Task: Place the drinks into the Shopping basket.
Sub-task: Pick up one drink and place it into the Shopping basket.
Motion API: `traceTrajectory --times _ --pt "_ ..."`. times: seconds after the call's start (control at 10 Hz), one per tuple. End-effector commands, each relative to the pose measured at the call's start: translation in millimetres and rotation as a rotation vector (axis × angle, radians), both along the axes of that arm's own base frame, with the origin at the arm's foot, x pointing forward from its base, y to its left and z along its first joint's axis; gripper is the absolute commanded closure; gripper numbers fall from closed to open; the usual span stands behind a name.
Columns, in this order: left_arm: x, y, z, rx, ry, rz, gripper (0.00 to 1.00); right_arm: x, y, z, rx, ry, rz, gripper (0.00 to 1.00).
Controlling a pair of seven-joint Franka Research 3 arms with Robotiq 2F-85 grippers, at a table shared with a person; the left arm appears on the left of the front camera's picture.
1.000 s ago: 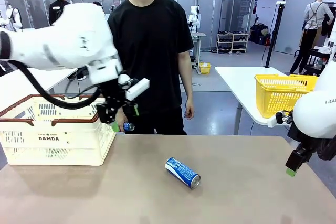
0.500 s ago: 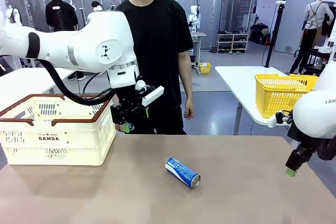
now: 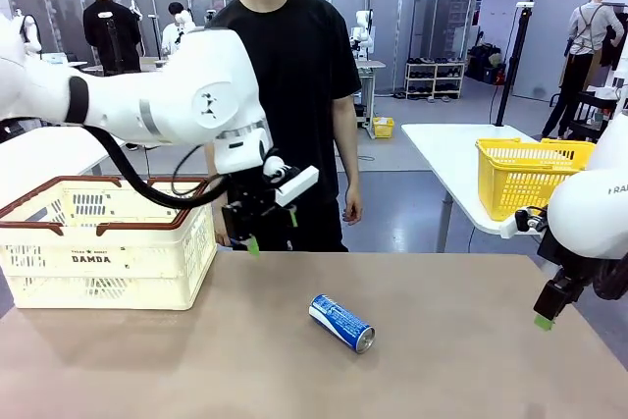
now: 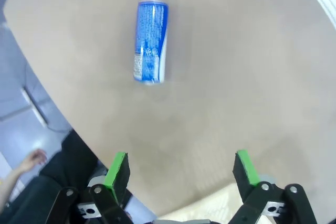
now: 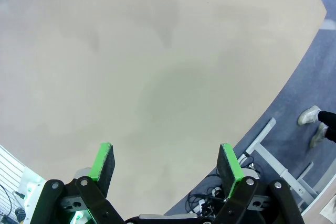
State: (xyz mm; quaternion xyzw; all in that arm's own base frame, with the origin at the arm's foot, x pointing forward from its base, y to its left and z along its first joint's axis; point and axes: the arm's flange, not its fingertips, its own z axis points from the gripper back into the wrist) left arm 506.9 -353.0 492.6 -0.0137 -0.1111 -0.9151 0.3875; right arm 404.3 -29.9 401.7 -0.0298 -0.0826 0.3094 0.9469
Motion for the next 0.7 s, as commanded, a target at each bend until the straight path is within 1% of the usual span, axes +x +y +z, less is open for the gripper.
traceTrajectory --times 0.0,0.2,0.5,0.6 --pt "-1 -26 -25 -0.06 0.022 -0.081 0.0 0 -1 0 -0.002 0.0 -0.004 0.02" --pt "-2 -65 -55 0.01 0.025 -0.119 0.0 0 -1 0 -0.002 0.0 -0.004 0.02" --pt "5 -116 -93 0.033 0.007 -0.162 0.0 0 -1 0 -0.002 0.0 -0.004 0.02" --pt "6 -126 -101 0.042 0.017 -0.17 0.0 0 -1 0 -0.002 0.0 -0.004 0.02"
